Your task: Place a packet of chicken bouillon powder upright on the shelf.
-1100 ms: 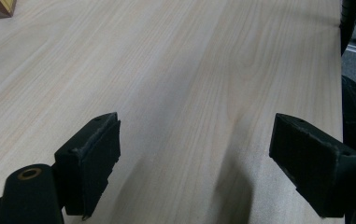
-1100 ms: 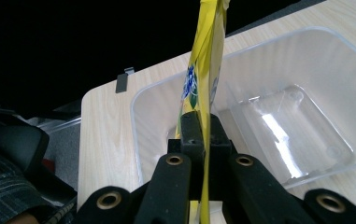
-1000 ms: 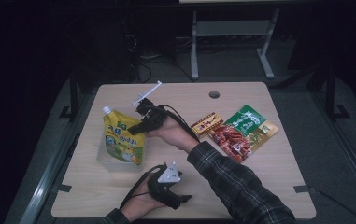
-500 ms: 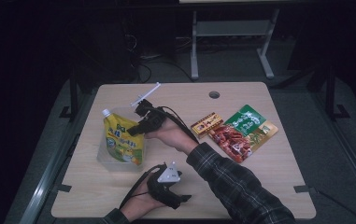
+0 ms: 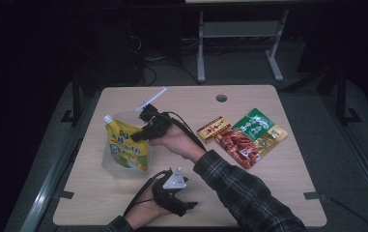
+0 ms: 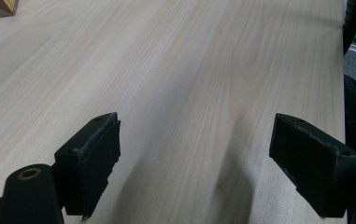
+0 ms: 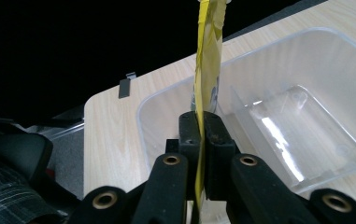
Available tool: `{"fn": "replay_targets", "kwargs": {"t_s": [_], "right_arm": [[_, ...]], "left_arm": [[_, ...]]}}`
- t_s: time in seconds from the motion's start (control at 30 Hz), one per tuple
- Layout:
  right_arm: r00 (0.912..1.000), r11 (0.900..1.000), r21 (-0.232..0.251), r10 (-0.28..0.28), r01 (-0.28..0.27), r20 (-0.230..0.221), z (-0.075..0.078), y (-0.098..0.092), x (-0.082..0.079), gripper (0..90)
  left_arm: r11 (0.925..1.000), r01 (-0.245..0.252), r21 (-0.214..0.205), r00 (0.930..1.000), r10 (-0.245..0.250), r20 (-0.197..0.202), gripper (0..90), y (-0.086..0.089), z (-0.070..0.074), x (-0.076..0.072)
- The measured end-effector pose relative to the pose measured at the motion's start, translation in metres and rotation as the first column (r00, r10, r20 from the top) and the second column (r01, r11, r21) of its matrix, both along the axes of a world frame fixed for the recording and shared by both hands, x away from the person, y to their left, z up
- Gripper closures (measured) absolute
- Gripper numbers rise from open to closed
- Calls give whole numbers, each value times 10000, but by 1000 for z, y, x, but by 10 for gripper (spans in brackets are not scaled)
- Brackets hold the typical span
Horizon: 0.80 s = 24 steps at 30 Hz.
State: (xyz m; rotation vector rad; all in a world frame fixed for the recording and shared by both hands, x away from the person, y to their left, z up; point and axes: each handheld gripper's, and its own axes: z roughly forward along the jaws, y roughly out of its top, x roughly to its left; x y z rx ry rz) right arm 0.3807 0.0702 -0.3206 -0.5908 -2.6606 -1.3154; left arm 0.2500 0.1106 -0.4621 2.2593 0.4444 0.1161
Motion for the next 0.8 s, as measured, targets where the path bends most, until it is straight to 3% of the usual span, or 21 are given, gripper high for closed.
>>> {"fn": "replay_targets", "kwargs": {"t_s": [0.43, 0.73, 0.8], "right_arm": [[9986, 9988, 185, -448, 443, 264, 6, 0, -5, 896], [9964, 9966, -21, -818, 819, 238, 0, 2, -6, 896], [9967, 9968, -87, -787, 788, 190, -3, 4, -5, 896]], "left_arm": [[10000, 10, 63, 10000, -11, 94, 158, 1, 1, 1], [10000, 26, 52, 10000, -26, 24, 158, 0, 0, 0], [9994, 199, 276, 9988, -211, 433, 158, 2, 1, 3]]}}
